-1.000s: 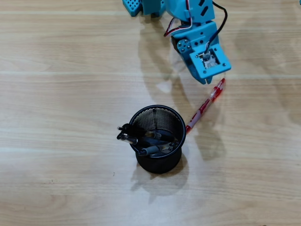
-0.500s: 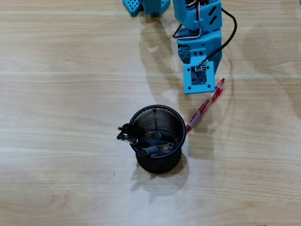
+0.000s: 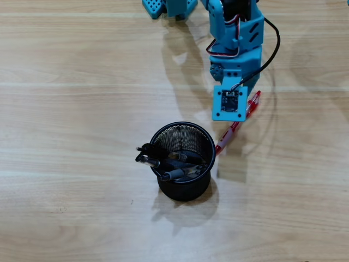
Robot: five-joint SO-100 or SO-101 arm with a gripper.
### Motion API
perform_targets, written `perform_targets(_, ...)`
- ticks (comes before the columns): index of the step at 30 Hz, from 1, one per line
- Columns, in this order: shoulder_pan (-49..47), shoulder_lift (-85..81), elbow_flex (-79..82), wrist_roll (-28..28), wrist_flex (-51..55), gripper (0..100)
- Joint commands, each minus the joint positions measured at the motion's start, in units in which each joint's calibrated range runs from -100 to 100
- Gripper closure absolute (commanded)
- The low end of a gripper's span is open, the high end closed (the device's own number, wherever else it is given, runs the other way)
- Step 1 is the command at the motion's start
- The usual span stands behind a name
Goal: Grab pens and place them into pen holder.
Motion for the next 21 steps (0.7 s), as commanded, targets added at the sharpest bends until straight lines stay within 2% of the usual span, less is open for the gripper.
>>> perform_targets(1,-0.4,2.0,-6.3,0.0,2.5,98)
perform_targets(13,-1.5,8.8,-13.7,-0.2,2.0,98)
perform_targets(19,-1.3,9.8,-13.0,-0.4,1.9,88)
perform_targets(21,-1.2,10.9,-13.7,-0.3,1.7,88)
